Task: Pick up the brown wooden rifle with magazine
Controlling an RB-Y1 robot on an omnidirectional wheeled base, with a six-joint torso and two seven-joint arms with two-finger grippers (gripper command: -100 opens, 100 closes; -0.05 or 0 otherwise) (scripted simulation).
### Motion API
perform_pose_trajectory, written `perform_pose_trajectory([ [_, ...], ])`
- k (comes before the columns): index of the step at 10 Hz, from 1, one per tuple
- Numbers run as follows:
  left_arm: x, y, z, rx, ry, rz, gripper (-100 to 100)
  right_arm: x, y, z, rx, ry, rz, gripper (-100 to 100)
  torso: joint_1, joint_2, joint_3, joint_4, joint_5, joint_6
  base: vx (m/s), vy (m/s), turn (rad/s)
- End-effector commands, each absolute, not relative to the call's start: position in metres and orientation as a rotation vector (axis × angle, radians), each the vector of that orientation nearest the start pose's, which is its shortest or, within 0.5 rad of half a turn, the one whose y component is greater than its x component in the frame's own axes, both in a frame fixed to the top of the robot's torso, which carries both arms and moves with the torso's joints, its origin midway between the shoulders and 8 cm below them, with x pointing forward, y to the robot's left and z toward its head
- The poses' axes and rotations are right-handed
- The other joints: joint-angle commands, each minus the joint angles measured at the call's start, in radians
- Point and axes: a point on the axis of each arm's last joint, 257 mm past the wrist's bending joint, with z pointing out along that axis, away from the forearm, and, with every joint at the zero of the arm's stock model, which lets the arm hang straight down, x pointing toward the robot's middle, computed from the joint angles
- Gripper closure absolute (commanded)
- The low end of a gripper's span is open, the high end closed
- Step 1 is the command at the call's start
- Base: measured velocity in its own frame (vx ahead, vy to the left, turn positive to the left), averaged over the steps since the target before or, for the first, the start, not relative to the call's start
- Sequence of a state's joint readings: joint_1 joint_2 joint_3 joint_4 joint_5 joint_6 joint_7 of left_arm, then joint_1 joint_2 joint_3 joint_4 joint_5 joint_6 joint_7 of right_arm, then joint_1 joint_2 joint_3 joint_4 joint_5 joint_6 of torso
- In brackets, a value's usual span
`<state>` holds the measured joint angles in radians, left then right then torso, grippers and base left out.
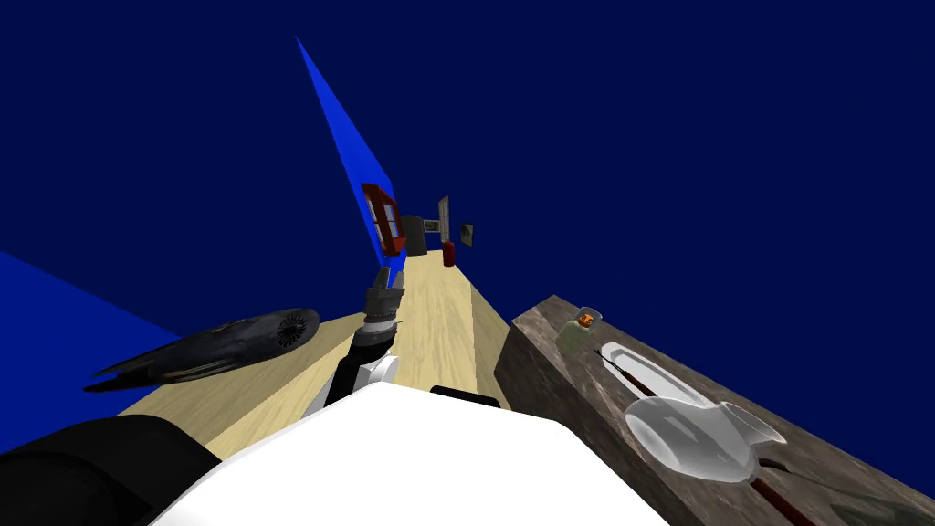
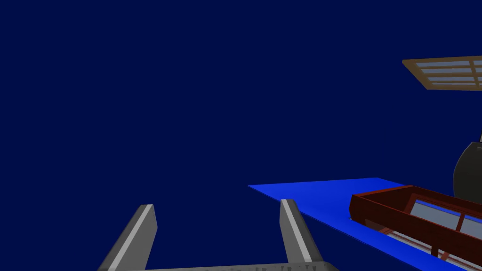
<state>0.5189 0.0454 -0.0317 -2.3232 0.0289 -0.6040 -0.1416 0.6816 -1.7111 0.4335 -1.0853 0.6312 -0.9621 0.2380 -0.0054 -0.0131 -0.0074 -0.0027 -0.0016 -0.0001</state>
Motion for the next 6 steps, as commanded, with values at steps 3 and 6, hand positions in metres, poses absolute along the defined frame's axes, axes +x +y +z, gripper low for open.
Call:
perform_pose_trajectory([
  [3,0.316,0.265,0.055,-0.496,0.569,-1.244,0,0.061,-0.686,-0.295,-1.129,2.933,0.046,-100,-0.003,0.0,0.0,0.0,-0.001,0.0,0.172,-0.122,0.194],
  [6,0.316,0.265,0.055,-0.496,0.569,-1.243,0,0.06,-0.682,-0.311,-1.134,2.91,0.034,-100,0.0,-0.004,-0.002,-0.001,-0.001,0.0,0.188,-0.076,0.127],
])
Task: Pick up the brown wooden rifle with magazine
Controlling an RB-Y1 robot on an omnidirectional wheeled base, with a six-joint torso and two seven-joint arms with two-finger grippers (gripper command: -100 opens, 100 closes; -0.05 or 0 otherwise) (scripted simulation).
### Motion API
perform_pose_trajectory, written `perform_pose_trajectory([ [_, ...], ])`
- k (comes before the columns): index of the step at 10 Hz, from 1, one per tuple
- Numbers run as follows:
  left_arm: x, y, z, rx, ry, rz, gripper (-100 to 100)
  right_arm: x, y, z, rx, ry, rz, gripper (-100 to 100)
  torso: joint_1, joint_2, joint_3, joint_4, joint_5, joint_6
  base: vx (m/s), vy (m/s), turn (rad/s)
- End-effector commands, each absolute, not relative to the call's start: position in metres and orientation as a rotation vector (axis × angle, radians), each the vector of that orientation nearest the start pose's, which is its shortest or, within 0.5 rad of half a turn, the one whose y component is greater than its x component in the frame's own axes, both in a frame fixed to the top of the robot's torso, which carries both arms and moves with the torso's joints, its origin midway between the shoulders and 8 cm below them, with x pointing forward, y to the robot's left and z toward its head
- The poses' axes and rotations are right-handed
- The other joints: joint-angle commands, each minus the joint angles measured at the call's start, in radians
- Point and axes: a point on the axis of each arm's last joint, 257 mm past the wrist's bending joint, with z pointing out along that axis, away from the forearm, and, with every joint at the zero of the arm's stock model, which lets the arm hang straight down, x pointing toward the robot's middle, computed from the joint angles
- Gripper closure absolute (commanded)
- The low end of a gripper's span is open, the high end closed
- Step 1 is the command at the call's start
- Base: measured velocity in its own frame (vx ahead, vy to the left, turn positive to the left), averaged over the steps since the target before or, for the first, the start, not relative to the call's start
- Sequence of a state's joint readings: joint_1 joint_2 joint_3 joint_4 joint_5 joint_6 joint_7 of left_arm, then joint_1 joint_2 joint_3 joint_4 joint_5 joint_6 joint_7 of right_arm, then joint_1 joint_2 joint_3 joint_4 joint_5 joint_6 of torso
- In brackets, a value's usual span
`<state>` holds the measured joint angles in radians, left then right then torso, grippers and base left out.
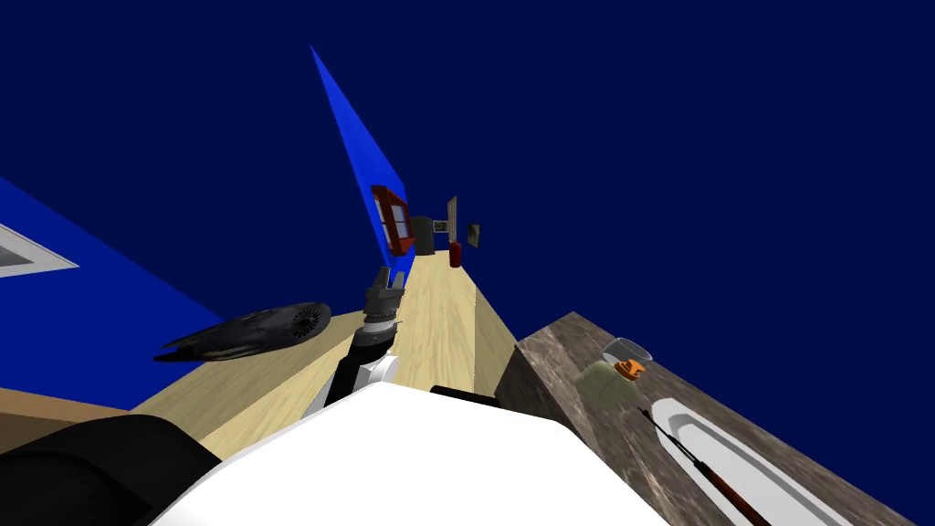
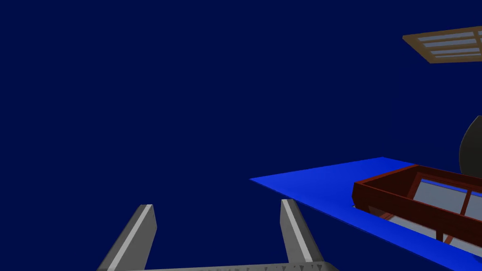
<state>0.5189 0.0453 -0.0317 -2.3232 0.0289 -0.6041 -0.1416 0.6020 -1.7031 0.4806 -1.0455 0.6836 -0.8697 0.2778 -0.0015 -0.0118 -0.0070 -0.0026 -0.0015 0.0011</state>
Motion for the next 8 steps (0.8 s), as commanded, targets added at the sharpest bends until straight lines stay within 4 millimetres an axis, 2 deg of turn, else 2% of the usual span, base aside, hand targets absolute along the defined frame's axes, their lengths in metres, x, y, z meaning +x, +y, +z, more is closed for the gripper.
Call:
perform_pose_trajectory([
  [1,0.316,0.265,0.055,-0.496,0.569,-1.244,0,0.062,-0.685,-0.308,-1.138,2.911,0.026,-100,0.0,0.0,0.0,0.0,0.0,0.0,0.038,-0.007,0.001],
  [2,0.316,0.264,0.055,-0.496,0.569,-1.244,0,0.062,-0.685,-0.308,-1.138,2.911,0.026,0,0.002,0.005,0.003,0.001,0.001,0.0,0.011,-0.003,0.003],
  [3,0.316,0.264,0.055,-0.496,0.568,-1.244,0,0.071,-0.677,-0.312,-1.173,2.908,0.032,-100,0.003,0.008,0.005,0.002,0.001,0.0,0.053,-0.047,-0.269],
  [4,0.316,0.265,0.055,-0.496,0.569,-1.243,0,0.071,-0.673,-0.314,-1.186,2.903,0.044,-100,0.001,0.008,0.005,0.002,0.001,0.002,0.015,0.023,-0.072],
  [5,0.316,0.264,0.055,-0.496,0.568,-1.244,0,0.082,-0.665,-0.317,-1.209,2.892,0.044,-100,0.004,0.009,0.006,0.002,0.001,0.0,0.042,0.047,-0.143],
  [8,0.316,0.264,0.055,-0.496,0.568,-1.244,0,0.08,-0.661,-0.319,-1.236,2.892,0.057,-100,0.004,0.01,0.006,0.003,0.002,0.0,0.011,0.012,-0.036],
])
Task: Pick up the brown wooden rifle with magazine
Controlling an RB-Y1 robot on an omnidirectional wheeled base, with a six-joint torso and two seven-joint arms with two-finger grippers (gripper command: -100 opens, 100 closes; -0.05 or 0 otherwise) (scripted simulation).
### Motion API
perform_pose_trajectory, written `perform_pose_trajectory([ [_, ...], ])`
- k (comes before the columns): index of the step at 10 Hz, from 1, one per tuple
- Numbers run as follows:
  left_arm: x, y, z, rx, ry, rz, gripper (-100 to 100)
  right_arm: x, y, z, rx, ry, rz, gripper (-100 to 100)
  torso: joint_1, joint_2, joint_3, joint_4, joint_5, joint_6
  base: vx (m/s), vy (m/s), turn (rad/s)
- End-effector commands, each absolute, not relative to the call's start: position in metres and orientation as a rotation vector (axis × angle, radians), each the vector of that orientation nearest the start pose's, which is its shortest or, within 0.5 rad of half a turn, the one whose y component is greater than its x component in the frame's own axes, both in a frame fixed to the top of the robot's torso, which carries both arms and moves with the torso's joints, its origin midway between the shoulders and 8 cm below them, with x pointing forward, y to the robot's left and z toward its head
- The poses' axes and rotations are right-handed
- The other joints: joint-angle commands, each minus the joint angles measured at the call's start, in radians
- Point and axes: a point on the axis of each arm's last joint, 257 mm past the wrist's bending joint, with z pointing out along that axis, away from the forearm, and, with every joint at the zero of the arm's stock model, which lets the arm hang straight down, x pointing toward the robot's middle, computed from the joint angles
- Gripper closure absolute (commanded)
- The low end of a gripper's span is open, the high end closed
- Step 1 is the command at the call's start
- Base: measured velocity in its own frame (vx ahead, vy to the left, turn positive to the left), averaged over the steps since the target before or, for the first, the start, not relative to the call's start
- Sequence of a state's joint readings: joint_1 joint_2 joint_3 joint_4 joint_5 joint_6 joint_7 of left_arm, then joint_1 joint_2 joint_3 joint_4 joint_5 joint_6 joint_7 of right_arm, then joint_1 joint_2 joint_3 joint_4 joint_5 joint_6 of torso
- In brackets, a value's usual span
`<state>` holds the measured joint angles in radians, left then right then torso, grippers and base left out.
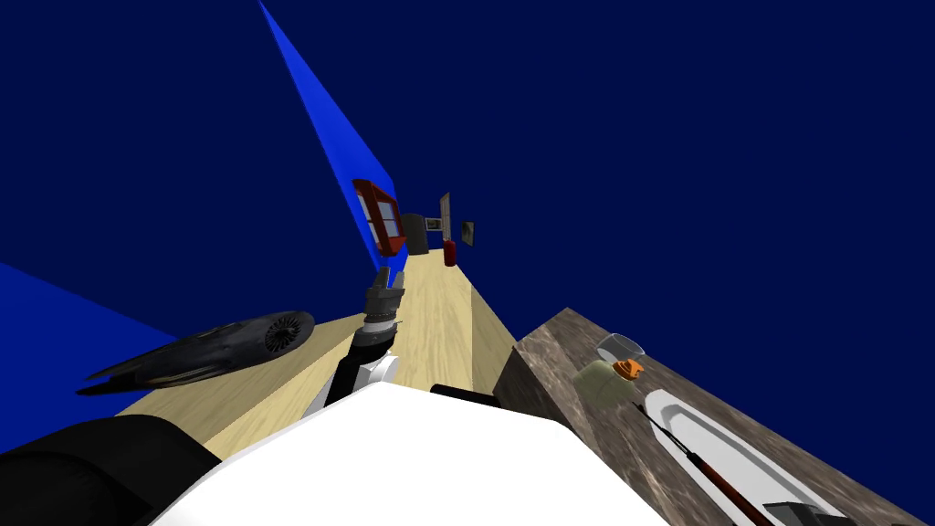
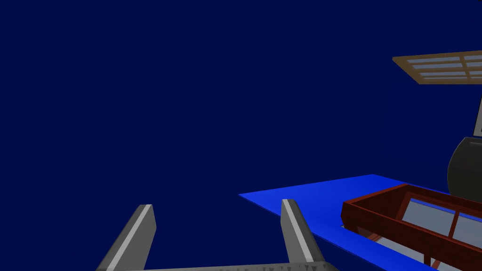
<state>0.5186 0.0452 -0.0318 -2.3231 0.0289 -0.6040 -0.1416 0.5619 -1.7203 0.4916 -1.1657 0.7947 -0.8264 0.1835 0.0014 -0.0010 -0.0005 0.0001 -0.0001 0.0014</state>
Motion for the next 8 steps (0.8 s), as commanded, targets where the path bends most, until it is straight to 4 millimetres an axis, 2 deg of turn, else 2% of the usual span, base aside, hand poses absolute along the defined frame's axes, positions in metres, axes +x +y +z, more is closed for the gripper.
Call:
perform_pose_trajectory([
  [1,0.316,0.264,0.055,-0.496,0.568,-1.244,0,0.08,-0.661,-0.319,-1.236,2.892,0.057,-100,0.0,0.0,0.0,0.0,0.0,0.0,-0.011,-0.012,0.037],
  [2,0.316,0.264,0.055,-0.496,0.568,-1.244,0,0.089,-0.652,-0.322,-1.275,2.882,0.055,-100,0.0,0.0,0.0,0.0,0.0,0.0,0.032,0.035,-0.108],
  [3,0.316,0.264,0.055,-0.496,0.569,-1.244,0,0.089,-0.649,-0.323,-1.288,2.876,0.065,-100,0.002,-0.001,-0.001,0.0,0.0,0.001,0.038,0.042,-0.13],
  [8,0.316,0.264,0.055,-0.496,0.568,-1.244,0,0.089,-0.649,-0.323,-1.288,2.876,0.065,-100,0.001,0.0,0.0,0.0,-0.001,0.0,0.001,0.002,-0.005],
])
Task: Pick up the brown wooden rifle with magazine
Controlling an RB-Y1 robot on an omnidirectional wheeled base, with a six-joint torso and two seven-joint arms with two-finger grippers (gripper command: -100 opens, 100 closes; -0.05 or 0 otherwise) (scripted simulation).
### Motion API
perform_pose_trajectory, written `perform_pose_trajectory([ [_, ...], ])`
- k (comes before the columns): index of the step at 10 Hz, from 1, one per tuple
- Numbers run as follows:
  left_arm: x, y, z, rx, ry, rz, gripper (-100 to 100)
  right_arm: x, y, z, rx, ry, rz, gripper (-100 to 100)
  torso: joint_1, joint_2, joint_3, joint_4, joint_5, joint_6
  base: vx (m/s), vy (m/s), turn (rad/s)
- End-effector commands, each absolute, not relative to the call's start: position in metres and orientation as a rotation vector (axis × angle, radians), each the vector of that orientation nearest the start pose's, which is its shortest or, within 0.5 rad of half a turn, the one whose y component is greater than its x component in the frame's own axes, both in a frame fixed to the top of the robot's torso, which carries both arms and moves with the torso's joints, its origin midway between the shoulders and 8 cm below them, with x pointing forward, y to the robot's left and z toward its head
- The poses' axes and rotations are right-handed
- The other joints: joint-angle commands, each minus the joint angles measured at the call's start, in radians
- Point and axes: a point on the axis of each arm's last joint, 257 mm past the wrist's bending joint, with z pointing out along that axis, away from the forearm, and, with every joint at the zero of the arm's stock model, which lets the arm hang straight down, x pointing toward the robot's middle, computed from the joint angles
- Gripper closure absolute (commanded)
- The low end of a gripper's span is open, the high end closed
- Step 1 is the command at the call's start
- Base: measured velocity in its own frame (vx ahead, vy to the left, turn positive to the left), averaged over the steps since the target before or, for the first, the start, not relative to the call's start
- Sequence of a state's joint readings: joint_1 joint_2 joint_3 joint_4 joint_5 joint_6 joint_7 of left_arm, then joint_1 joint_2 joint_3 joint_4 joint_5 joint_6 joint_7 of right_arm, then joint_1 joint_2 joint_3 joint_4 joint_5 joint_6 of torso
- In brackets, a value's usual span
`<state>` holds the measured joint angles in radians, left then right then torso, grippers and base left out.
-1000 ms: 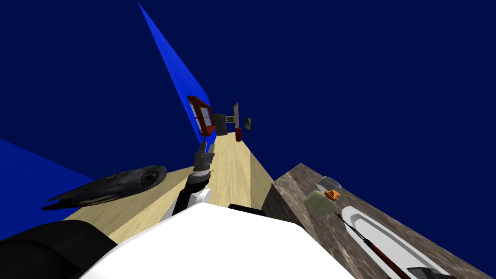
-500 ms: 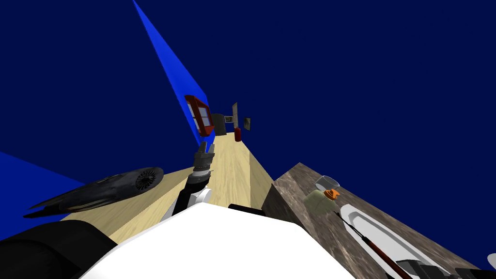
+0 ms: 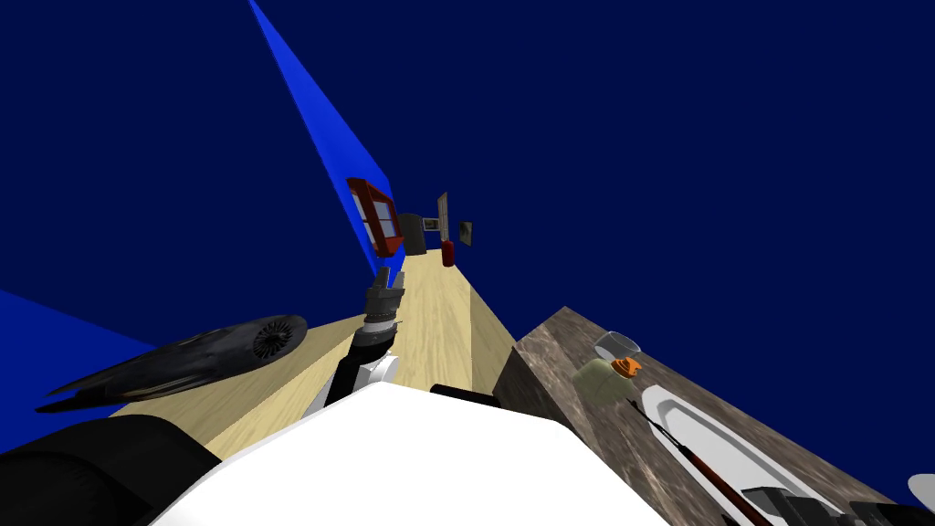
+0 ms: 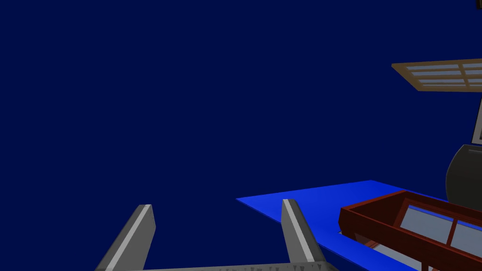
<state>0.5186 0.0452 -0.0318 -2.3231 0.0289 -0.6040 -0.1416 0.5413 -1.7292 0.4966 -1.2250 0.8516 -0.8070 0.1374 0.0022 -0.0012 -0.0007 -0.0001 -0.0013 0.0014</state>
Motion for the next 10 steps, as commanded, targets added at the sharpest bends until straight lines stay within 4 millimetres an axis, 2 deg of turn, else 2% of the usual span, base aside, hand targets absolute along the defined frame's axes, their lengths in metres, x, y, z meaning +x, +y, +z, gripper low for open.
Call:
perform_pose_trajectory([
  [1,0.316,0.264,0.055,-0.496,0.568,-1.244,0,0.089,-0.649,-0.323,-1.288,2.876,0.065,-100,0.0,0.0,0.0,0.0,0.0,0.0,0.0,0.0,0.0],
  [3,0.316,0.264,0.055,-0.496,0.568,-1.244,0,0.089,-0.649,-0.323,-1.288,2.876,0.065,-100,0.0,0.0,0.0,0.0,0.0,0.0,0.002,0.002,-0.007],
  [6,0.316,0.264,0.055,-0.496,0.568,-1.244,0,0.071,-0.648,-0.343,-1.259,2.886,0.065,-100,-0.001,0.0,0.0,0.0,-0.001,0.0,0.0,-0.007,0.055],
  [7,0.316,0.264,0.055,-0.496,0.568,-1.244,0,0.074,-0.649,-0.339,-1.264,2.884,0.065,-100,0.0,0.0,0.0,0.0,-0.001,0.0,0.0,0.0,0.0],
  [8,0.316,0.264,0.055,-0.496,0.568,-1.244,0,0.074,-0.649,-0.34,-1.264,2.885,0.063,100,0.0,0.0,0.0,0.0,-0.001,0.0,0.0,0.0,0.0],
  [10,0.316,0.264,0.055,-0.496,0.568,-1.244,0,0.075,-0.65,-0.339,-1.265,2.884,0.057,100,0.001,0.001,0.0,0.0,-0.002,0.001,0.0,0.0,0.0],
])
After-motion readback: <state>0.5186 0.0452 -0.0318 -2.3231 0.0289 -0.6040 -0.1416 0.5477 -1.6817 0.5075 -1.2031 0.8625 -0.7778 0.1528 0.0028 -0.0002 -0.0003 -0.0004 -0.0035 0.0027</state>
